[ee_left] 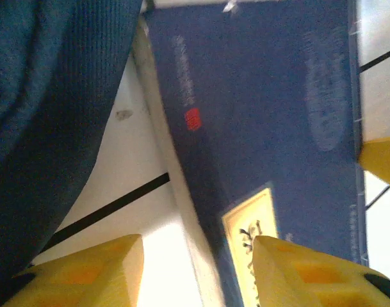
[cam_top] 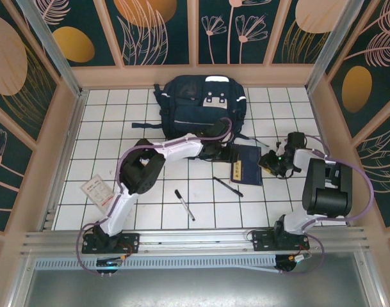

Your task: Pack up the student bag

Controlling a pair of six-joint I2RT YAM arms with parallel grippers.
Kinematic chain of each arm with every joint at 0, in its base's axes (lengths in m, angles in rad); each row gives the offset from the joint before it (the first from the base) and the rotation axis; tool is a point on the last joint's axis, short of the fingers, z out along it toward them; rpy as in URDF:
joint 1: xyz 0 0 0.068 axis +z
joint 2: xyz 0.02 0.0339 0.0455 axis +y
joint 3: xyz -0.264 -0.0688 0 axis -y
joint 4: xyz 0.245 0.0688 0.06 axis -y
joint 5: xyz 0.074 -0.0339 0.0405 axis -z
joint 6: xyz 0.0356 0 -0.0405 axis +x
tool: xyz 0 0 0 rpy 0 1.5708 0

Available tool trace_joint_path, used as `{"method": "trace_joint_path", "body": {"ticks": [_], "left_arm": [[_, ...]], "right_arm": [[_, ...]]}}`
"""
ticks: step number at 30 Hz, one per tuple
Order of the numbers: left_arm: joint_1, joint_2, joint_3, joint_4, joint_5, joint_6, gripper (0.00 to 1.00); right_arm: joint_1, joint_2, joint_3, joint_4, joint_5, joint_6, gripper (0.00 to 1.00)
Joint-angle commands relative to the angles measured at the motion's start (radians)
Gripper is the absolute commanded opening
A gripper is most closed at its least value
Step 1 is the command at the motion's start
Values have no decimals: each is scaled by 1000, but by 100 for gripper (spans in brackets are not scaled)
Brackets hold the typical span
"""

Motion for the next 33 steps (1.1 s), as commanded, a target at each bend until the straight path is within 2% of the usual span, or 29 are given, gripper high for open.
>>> {"method": "trace_joint_path", "body": {"ticks": [1,8,12,15,19,23,25,28,31,33], "left_arm": [[-7,39,40,-3,51,-23,43],[-7,70,25,14,104,-17,30],[-4,92,14,21,111,-11,21],[-2,98,18,11,99,-5,17],[9,105,23,9,99,13,11],[22,124,13,3,80,37,7],[26,127,-4,22,88,40,0],[31,126,-40,67,102,24,0],[36,126,-64,90,104,22,0],[44,125,-89,115,114,18,0]], "right_arm": [[24,37,8,23,-134,-29,26],[23,3,1,56,-296,-16,25],[1,-24,-27,125,-380,35,31],[-37,-58,-61,163,-348,75,37],[-82,-77,-107,171,-304,89,39],[-76,-66,-119,126,-203,67,41],[-61,-57,-123,116,-173,55,41],[-47,-61,-136,112,-131,62,43],[-38,-90,-140,80,-36,62,46],[-37,-105,-141,72,-26,52,47]]}}
